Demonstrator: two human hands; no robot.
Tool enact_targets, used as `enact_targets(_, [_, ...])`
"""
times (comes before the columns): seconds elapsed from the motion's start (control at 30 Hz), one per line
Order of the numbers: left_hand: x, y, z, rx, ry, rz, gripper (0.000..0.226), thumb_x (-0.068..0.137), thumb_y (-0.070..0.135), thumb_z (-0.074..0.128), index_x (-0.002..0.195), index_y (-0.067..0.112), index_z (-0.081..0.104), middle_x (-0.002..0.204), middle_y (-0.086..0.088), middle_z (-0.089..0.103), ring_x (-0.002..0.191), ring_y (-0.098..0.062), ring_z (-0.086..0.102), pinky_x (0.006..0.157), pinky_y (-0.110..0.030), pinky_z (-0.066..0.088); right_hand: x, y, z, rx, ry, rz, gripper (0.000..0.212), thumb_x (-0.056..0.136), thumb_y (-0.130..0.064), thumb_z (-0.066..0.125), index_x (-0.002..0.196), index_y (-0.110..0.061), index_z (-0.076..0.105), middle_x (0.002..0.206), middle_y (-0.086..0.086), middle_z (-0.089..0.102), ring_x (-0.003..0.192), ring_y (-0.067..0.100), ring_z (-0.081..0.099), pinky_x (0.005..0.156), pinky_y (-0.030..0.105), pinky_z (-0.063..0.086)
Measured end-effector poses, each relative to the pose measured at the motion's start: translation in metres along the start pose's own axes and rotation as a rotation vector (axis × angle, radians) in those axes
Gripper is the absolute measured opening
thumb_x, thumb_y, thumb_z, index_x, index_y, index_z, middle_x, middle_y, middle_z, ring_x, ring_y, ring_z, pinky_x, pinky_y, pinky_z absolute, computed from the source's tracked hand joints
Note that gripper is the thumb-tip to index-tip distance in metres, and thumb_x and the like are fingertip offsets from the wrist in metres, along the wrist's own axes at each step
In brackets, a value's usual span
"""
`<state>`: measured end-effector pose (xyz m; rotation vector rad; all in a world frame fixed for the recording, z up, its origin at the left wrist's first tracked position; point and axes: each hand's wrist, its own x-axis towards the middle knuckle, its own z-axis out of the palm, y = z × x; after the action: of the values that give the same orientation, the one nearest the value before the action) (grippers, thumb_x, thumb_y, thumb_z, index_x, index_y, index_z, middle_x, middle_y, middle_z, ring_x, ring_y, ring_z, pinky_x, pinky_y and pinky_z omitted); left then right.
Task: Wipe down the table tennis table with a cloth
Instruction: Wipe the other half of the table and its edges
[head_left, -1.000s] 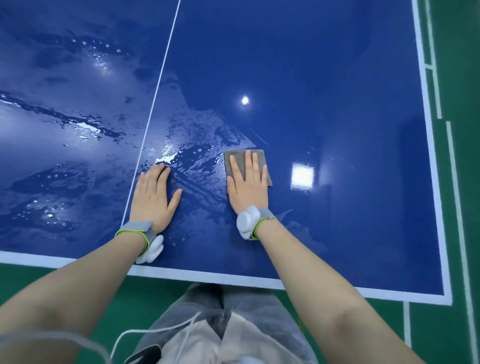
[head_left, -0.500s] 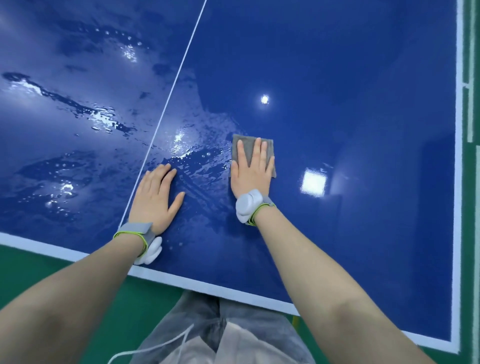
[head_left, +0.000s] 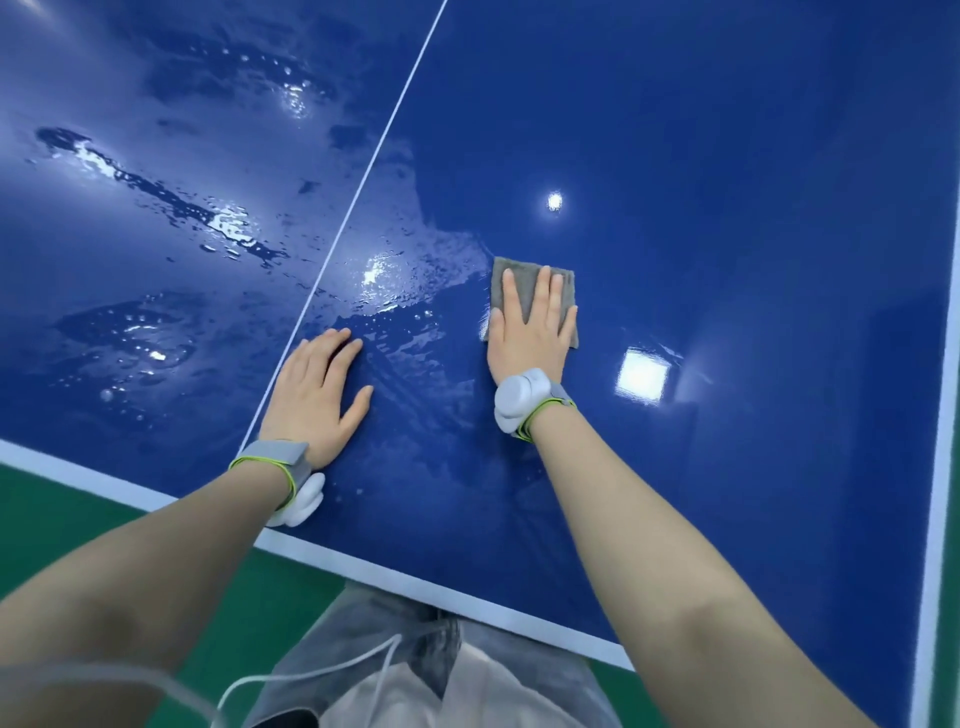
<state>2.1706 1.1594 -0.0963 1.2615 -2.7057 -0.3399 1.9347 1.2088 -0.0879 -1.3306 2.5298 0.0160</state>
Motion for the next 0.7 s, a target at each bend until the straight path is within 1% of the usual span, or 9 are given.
enact_targets(0.13, [0.003, -0.002, 0.002, 0.003, 0.050, -0.054, 0.050, 0.088, 0.040, 0.035, 0.122, 0.008, 0.053, 0.124, -0.011, 0.050, 0.116, -0.026, 0.038, 0.098, -0.038, 0.025, -0.019, -0.026, 0.008, -0.019, -0.032, -0.156, 0.053, 0.100, -0.040, 0.009, 0.152, -0.030, 0.005, 0.159, 0.011, -0.005, 0.147, 0.025, -0.008, 0.115, 0.045, -0.009])
enact_targets(0.2, [0.009, -0.003, 0.002, 0.005, 0.089, -0.044, 0.042, 0.088, 0.038, 0.036, 0.113, 0.009, 0.056, 0.115, -0.010, 0.052, 0.109, -0.025, 0.039, 0.091, -0.037, 0.025, -0.026, -0.028, 0.011, 0.007, -0.015, -0.272, 0.060, 0.094, -0.041, 0.006, 0.150, -0.027, 0.023, 0.158, 0.013, 0.011, 0.147, 0.027, 0.006, 0.115, 0.045, -0.005])
enact_targets(0.27, [0.018, -0.006, 0.002, -0.009, 0.121, -0.028, 0.036, 0.088, 0.034, 0.038, 0.104, 0.009, 0.059, 0.106, -0.011, 0.054, 0.101, -0.024, 0.038, 0.085, -0.036, 0.023, -0.024, -0.019, 0.011, 0.007, 0.007, -0.361, 0.057, 0.095, -0.038, 0.014, 0.145, -0.024, 0.037, 0.154, 0.013, 0.026, 0.144, 0.029, 0.021, 0.115, 0.043, 0.000])
enact_targets(0.33, [0.028, -0.008, 0.001, -0.048, 0.135, -0.031, 0.034, 0.087, 0.032, 0.039, 0.097, 0.008, 0.061, 0.100, -0.013, 0.056, 0.096, -0.023, 0.037, 0.081, -0.035, 0.023, -0.015, -0.008, 0.010, -0.003, 0.072, -0.375, 0.052, 0.097, -0.036, 0.020, 0.142, -0.026, 0.042, 0.153, 0.011, 0.031, 0.142, 0.027, 0.026, 0.114, 0.042, 0.007])
enact_targets(0.4, [0.036, -0.017, 0.000, -0.075, 0.133, -0.046, 0.034, 0.087, 0.030, 0.039, 0.095, 0.006, 0.062, 0.096, -0.015, 0.057, 0.091, -0.023, 0.036, 0.078, -0.034, 0.023, -0.006, -0.008, 0.005, 0.021, 0.053, -0.248, 0.049, 0.100, -0.036, 0.020, 0.147, -0.030, 0.031, 0.158, 0.008, 0.017, 0.147, 0.023, 0.011, 0.116, 0.040, 0.002])
enact_targets(0.47, [0.044, -0.027, -0.004, -0.084, 0.127, -0.121, 0.037, 0.088, 0.032, 0.037, 0.098, 0.005, 0.061, 0.099, -0.017, 0.056, 0.090, -0.026, 0.037, 0.078, -0.036, 0.025, 0.005, -0.018, 0.003, 0.022, 0.038, -0.024, 0.048, 0.103, -0.035, 0.020, 0.151, -0.034, 0.014, 0.160, 0.005, 0.000, 0.147, 0.019, -0.004, 0.116, 0.040, -0.004])
enact_targets(0.57, [0.055, -0.051, -0.012, -0.056, 0.124, -0.178, 0.039, 0.088, 0.034, 0.036, 0.104, 0.007, 0.059, 0.108, -0.017, 0.054, 0.094, -0.027, 0.036, 0.080, -0.039, 0.026, 0.021, -0.045, 0.002, 0.078, 0.033, 0.200, 0.051, 0.104, -0.036, 0.020, 0.151, -0.033, 0.002, 0.159, 0.005, -0.010, 0.146, 0.021, -0.012, 0.116, 0.044, -0.008])
enact_targets(0.63, [0.064, -0.068, -0.016, -0.057, 0.114, -0.174, 0.040, 0.089, 0.036, 0.036, 0.109, 0.010, 0.058, 0.116, -0.014, 0.052, 0.103, -0.026, 0.035, 0.088, -0.038, 0.024, 0.023, -0.067, 0.003, 0.083, 0.020, 0.195, 0.052, 0.103, -0.037, 0.020, 0.151, -0.032, 0.000, 0.159, 0.007, -0.010, 0.146, 0.023, -0.012, 0.115, 0.046, -0.008])
enact_targets(0.7, [0.073, -0.080, -0.019, -0.071, 0.106, -0.210, 0.040, 0.091, 0.036, 0.037, 0.117, 0.012, 0.056, 0.128, -0.012, 0.047, 0.116, -0.027, 0.035, 0.100, -0.038, 0.020, 0.018, -0.087, 0.008, 0.037, 0.027, 0.072, 0.051, 0.103, -0.039, 0.019, 0.151, -0.032, 0.005, 0.160, 0.009, -0.005, 0.147, 0.024, -0.008, 0.116, 0.045, -0.007])
